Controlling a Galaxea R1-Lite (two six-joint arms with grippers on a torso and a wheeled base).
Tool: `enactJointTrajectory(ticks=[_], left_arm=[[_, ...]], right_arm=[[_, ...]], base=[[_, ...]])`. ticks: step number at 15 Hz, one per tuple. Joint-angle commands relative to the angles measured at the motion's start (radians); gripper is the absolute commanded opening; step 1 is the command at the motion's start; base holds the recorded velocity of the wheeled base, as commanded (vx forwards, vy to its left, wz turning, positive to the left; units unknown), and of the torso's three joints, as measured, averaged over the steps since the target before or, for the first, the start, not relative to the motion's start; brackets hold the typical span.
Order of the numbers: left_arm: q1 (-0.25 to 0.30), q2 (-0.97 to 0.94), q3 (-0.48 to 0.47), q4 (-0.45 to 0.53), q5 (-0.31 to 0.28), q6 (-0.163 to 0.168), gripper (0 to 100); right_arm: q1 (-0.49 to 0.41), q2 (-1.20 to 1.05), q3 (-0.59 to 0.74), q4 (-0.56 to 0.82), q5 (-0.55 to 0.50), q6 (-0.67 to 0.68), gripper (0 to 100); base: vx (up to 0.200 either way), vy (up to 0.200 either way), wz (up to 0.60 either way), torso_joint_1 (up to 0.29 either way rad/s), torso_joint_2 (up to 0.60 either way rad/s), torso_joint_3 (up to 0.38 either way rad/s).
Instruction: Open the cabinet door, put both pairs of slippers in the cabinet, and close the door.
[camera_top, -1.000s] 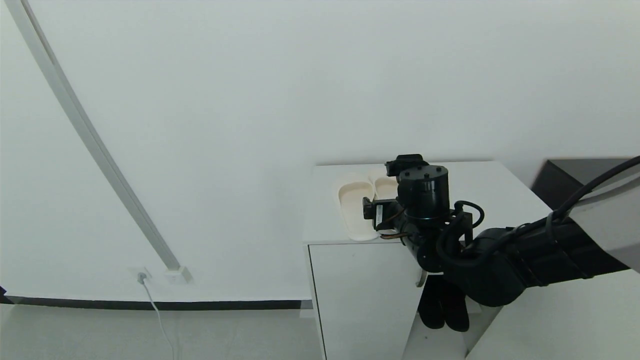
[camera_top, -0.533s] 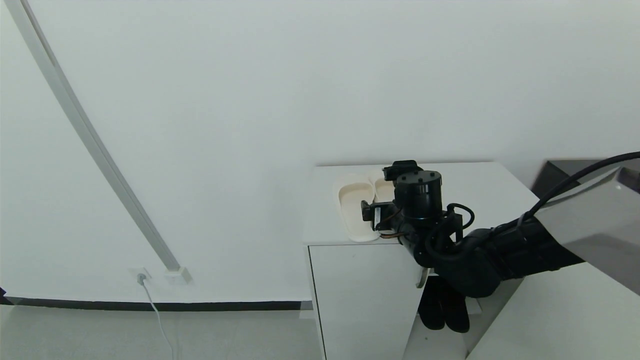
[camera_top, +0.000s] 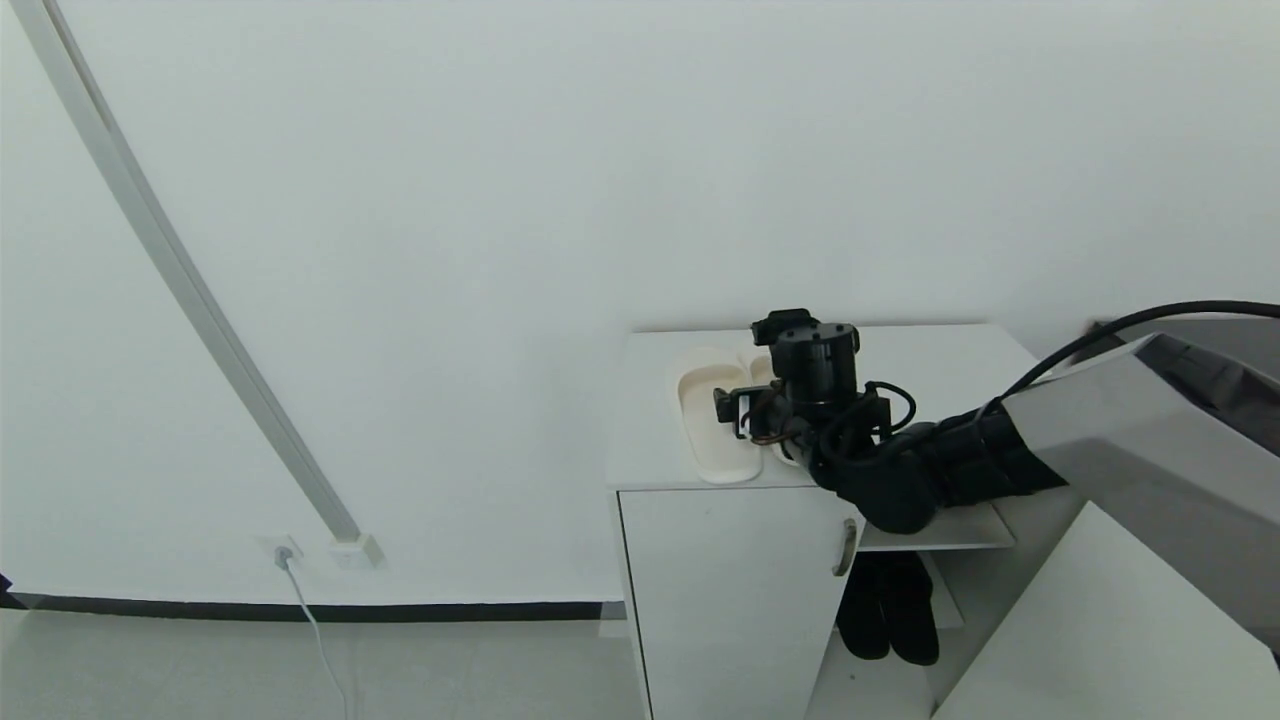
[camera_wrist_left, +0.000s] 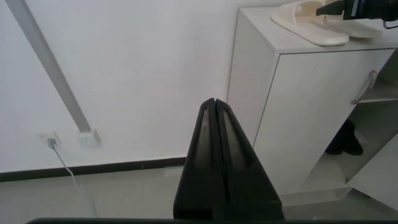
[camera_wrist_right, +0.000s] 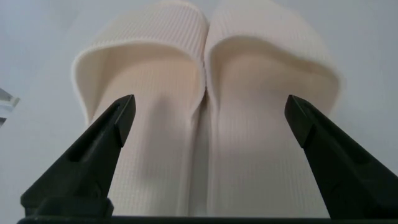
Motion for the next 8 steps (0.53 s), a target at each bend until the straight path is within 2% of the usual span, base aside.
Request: enactJointTrajectory(ticks=[1, 4, 8], left_arm=[[0.001, 0.001, 0.000, 0.000, 0.000, 0.000, 0], [0.001, 0.001, 0.000, 0.000, 0.000, 0.000, 0], [0.001, 0.001, 0.000, 0.000, 0.002, 0.000, 0]], right_arm=[[-0.015, 0.056, -0.092, 0.039, 0.015, -0.002, 100], [-0.027, 0.097, -0.201, 0.124, 0.031, -0.002, 100], [-0.032, 0.155, -0.287, 0.158, 0.032, -0.003, 100]], base=[[0.000, 0.000, 0.00, 0.000, 0.00, 0.000], [0.000, 0.000, 0.00, 0.000, 0.00, 0.000], [0.000, 0.000, 0.00, 0.000, 0.00, 0.000]])
